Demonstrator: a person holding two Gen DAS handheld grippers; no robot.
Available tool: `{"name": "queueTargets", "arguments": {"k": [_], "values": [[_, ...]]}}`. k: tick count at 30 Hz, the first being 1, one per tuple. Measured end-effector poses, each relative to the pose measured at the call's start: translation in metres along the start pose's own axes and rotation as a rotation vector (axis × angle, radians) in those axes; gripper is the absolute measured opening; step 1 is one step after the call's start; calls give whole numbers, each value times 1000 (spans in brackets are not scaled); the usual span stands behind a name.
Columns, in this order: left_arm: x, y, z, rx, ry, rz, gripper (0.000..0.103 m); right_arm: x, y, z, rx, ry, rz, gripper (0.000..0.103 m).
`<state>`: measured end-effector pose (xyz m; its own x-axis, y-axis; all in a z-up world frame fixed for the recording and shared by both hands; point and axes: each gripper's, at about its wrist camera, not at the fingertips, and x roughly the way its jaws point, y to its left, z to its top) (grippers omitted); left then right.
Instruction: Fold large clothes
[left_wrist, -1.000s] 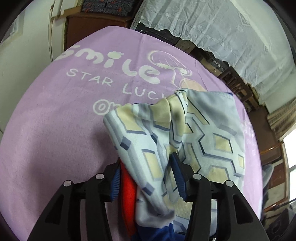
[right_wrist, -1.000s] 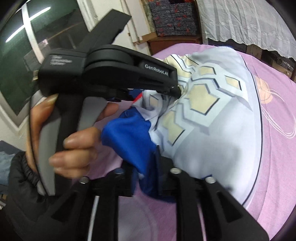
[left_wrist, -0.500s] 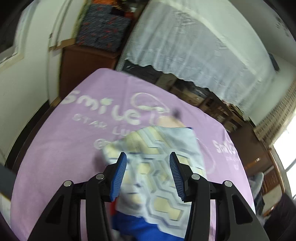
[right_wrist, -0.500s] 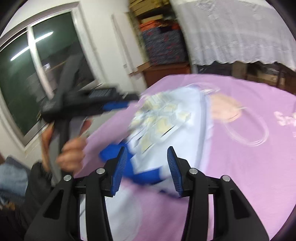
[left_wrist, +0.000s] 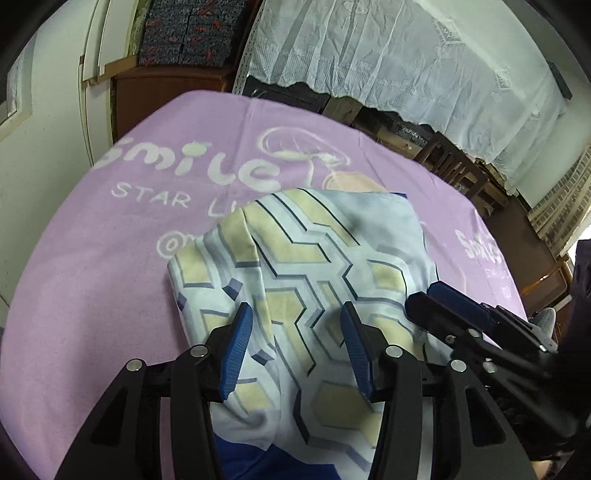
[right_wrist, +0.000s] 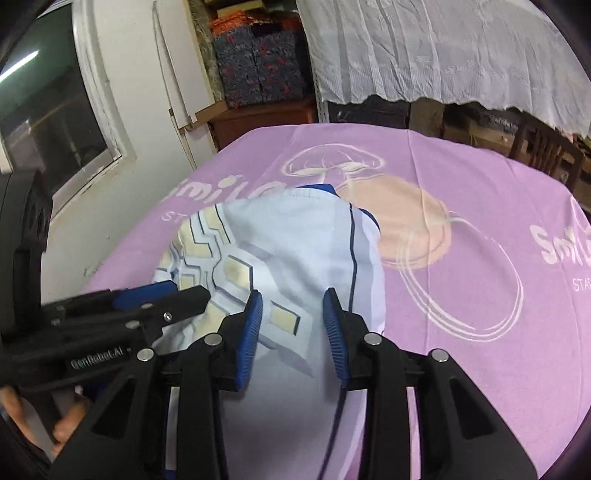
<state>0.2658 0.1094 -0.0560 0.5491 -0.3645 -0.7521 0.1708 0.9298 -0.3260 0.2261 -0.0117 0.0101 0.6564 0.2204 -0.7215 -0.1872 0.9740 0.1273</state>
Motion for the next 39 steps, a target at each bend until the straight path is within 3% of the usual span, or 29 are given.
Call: {"name": "queueTargets", "arguments": {"k": [5, 11, 12, 13, 14, 18, 21, 26, 29, 32, 39], "values": [[3, -14, -4, 54, -17, 72, 52, 1, 0, -7, -20, -6, -5, 33], [-9, 2, 2, -38, 9, -19, 52, -10, -9, -7, 31, -6, 59, 34], [-14, 3, 1, -51, 0, -32, 52, -14, -11, -7, 47, -3, 76, 38], [-22, 5, 2, -64, -14, -40, 52, -22, -12, -6, 69, -3, 95, 53], [-30, 7, 2, -73, -32, -45, 52, -27, -14, -6, 79, -8, 109, 58], [-66, 22, 1, -138, -113, -64, 54, -54, -25, -9, 121, -47, 181, 68], [-78, 41, -8, -235, -128, -76, 59, -64, -40, -11, 194, -49, 268, 78], [-61, 55, -17, -319, -40, -132, 60, -59, -64, -17, 309, -5, 363, 79], [-43, 44, -20, -291, 33, -147, 61, -54, -75, -24, 359, 17, 392, 79], [-29, 32, -22, -226, 74, -94, 61, -48, -76, -27, 374, 39, 398, 79], [-21, 33, -26, -213, 81, -86, 61, -21, -60, -41, 354, 137, 390, 79]]}}
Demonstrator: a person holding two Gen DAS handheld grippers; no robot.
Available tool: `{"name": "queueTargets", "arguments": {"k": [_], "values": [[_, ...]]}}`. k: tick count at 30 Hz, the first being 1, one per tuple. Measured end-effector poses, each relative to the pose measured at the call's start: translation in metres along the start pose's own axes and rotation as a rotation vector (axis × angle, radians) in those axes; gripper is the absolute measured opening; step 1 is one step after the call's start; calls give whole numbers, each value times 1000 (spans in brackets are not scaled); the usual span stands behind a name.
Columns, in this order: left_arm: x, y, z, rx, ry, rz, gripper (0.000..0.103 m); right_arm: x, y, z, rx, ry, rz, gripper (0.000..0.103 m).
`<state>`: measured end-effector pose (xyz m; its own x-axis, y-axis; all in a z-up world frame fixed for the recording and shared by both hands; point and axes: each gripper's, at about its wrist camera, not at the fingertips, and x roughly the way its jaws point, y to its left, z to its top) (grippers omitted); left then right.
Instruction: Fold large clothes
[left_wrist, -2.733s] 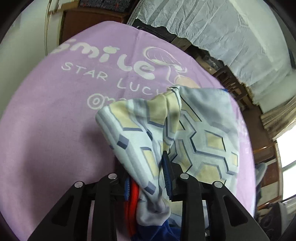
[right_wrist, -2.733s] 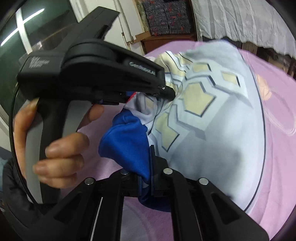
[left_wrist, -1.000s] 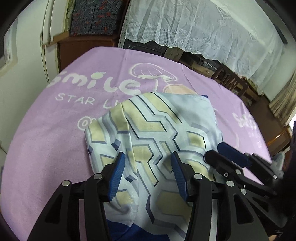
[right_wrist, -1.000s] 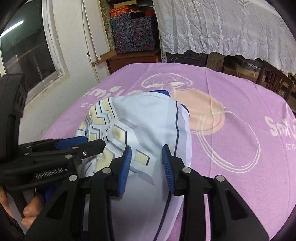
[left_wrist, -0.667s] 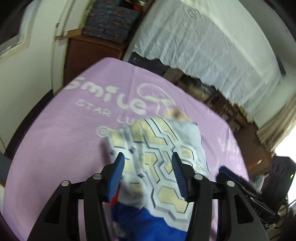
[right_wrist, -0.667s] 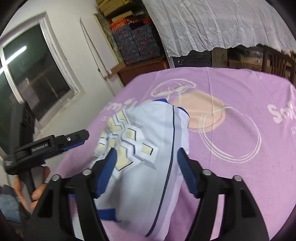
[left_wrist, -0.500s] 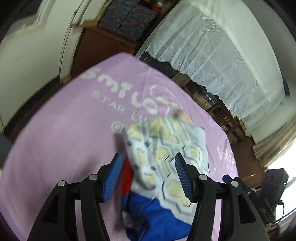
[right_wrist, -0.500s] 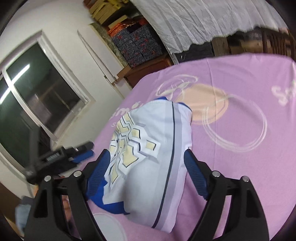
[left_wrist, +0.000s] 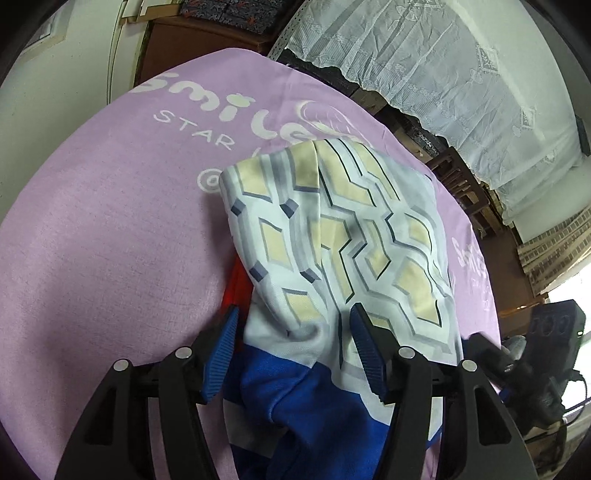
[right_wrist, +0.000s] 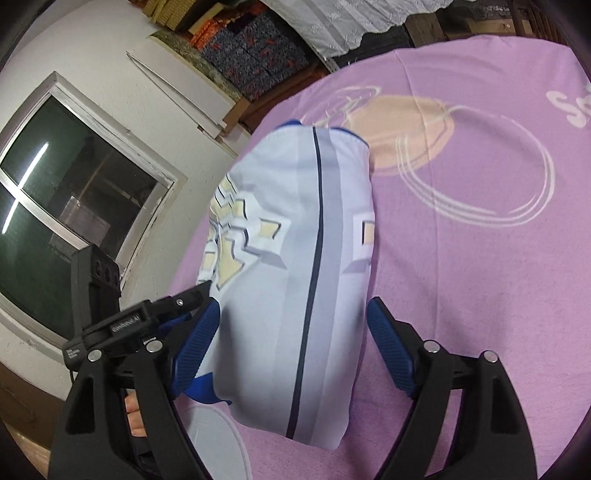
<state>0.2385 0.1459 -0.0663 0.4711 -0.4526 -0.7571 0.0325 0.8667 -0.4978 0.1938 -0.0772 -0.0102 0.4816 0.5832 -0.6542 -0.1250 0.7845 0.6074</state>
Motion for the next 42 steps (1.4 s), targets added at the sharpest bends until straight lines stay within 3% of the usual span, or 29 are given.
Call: {"name": "queueTargets", "arguments": {"k": [6, 10, 14, 22, 24, 26, 31, 35, 42], "values": [[-4, 0, -2, -19, 1, -128, 67, 1, -15, 1, 76, 16, 81, 81], [5, -3, -6, -12, 23, -104, 72, 6, -24, 4, 126, 37, 138, 82], [9, -2, -4, -35, 24, -141, 74, 21, -28, 14, 147, 64, 147, 82], [20, -17, -5, 18, 32, -168, 67, 43, -3, 24, -21, 32, 59, 89], [23, -19, -5, 17, 41, -186, 64, 42, 0, 21, -58, 11, 37, 86], [24, -21, -5, 27, 38, -184, 64, 39, -4, 21, -35, 10, 42, 77], [22, -33, -8, 72, 25, -202, 62, 26, -11, 20, 17, -3, 92, 62], [15, -48, -13, 105, 19, -243, 59, 6, -6, 15, 31, -26, 109, 58], [-10, -107, -44, 244, -17, -289, 55, -71, -15, -15, 85, -117, 118, 55]]}}
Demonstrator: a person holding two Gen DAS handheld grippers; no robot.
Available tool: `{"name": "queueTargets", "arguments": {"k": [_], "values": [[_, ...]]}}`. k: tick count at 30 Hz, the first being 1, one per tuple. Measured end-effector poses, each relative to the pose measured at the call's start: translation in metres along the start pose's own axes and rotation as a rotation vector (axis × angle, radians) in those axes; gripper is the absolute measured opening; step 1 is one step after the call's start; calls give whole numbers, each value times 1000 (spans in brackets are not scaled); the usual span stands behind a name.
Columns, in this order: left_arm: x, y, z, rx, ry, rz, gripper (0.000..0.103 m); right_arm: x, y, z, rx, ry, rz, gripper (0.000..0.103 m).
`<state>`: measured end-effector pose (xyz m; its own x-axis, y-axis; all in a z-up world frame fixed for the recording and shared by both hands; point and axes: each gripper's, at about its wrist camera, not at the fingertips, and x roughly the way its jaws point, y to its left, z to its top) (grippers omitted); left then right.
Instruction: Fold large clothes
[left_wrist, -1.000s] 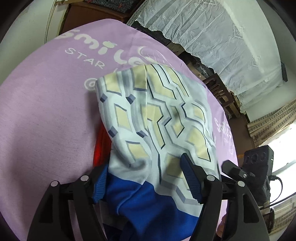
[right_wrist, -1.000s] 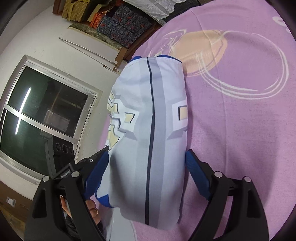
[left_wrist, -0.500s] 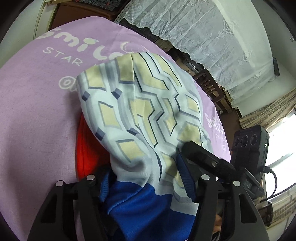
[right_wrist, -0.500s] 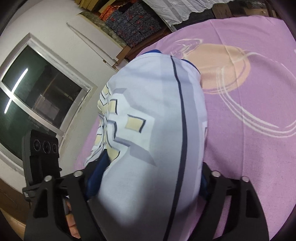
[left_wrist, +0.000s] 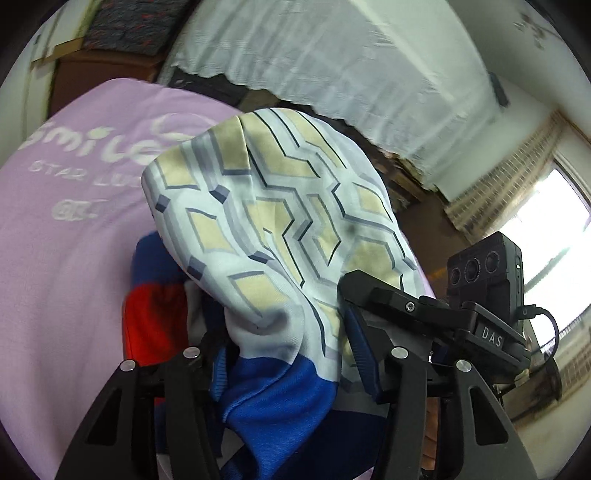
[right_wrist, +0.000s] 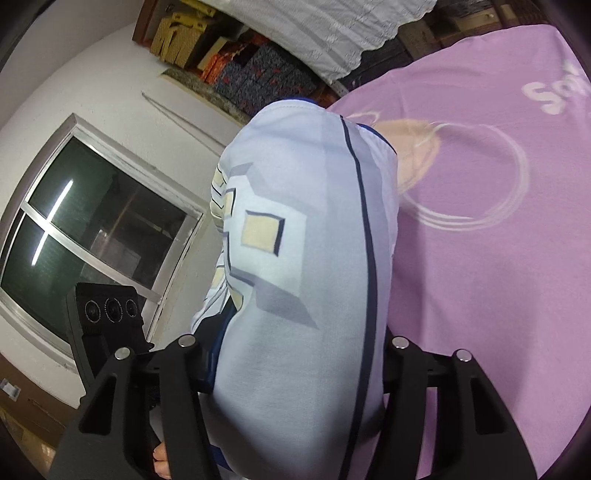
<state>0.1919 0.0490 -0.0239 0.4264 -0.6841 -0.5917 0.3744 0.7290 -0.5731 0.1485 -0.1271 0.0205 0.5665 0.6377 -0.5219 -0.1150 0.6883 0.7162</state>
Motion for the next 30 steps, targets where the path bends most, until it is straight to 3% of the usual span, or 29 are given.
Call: {"name": "queueTargets", "arguments": {"k": [5, 10, 15, 21, 24, 27, 30], "values": [[20, -56, -35, 80, 57, -50, 55, -67, -23, -31, 50, -57, -65, 55], [49, -101, -68, 154, 125, -53, 55, -117, -54, -65, 103, -87, -146, 55], [78, -120, -100, 202, 201, 14, 55, -127, -92, -91, 196, -64, -143, 55], [86, -122, -109, 196, 202, 35, 56, -126, -95, -96, 182, -71, -144, 58], [83, -119, -108, 183, 200, 37, 57, -134, -88, -98, 113, -101, -262, 76], [72, -126, -112, 201, 169, 82, 59, -145, -71, -105, 23, -144, -363, 79], [48, -135, -120, 251, 92, 184, 64, -157, -55, -109, -45, -190, -459, 81]]}}
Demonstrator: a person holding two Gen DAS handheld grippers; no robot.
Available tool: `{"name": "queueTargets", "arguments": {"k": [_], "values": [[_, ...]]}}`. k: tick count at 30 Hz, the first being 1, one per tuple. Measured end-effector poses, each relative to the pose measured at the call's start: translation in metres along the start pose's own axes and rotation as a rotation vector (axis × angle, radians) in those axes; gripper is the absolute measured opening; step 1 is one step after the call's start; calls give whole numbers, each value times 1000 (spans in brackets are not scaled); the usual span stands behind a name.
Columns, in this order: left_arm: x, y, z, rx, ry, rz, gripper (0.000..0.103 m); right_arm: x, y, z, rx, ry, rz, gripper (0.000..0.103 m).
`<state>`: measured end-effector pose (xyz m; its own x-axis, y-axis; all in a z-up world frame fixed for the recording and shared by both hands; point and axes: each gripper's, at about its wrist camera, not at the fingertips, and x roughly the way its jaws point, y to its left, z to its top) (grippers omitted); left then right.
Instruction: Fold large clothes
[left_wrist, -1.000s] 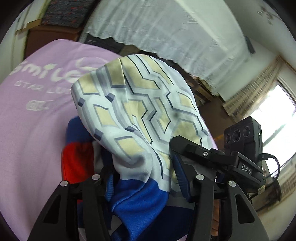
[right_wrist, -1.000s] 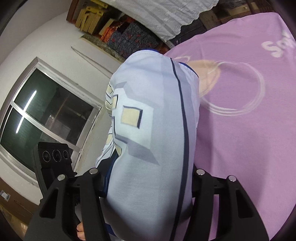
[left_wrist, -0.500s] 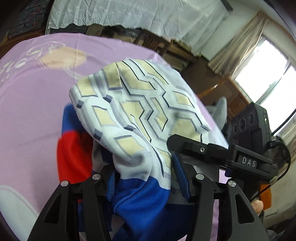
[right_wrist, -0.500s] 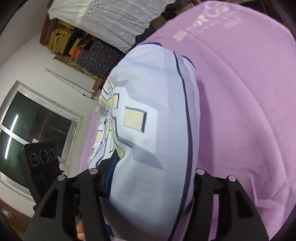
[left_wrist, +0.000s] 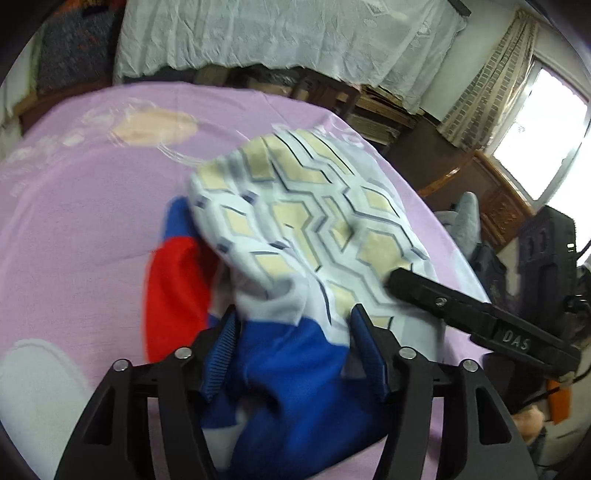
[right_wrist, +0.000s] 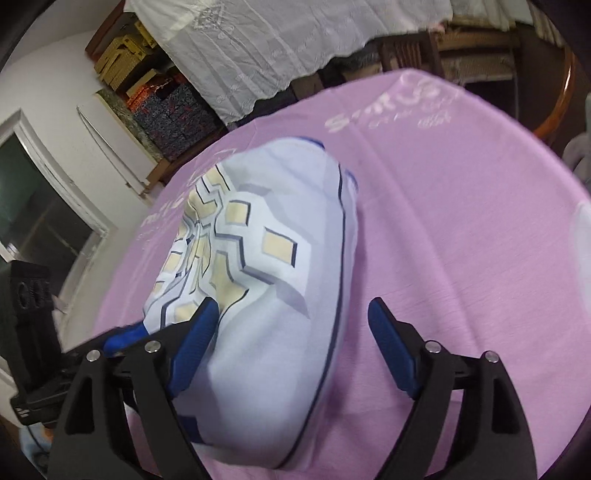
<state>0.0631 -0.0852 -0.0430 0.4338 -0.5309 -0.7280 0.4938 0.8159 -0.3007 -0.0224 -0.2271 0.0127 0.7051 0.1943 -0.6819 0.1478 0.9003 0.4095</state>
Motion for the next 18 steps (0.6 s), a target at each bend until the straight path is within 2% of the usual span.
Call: {"name": "queueTargets", "arguments": {"k": [4, 7, 11, 14, 18], "values": [[-32, -4, -6, 28, -95, 102, 74, -28, 12, -10, -84, -70, -80, 80], [-42, -4, -9, 40, -112, 190, 74, -42, 26, -20, -137, -94, -107, 80], [-34, 1, -17, 39, -65, 240, 74, -47, 39, -34, -178, -86, -124, 80], [-20, 2, -25, 56, -4, 283, 74, -29, 39, -40, -192, -31, -141, 81], [-12, 7, -39, 60, 38, 311, 74, -17, 29, -50, -137, 19, -120, 85]]}}
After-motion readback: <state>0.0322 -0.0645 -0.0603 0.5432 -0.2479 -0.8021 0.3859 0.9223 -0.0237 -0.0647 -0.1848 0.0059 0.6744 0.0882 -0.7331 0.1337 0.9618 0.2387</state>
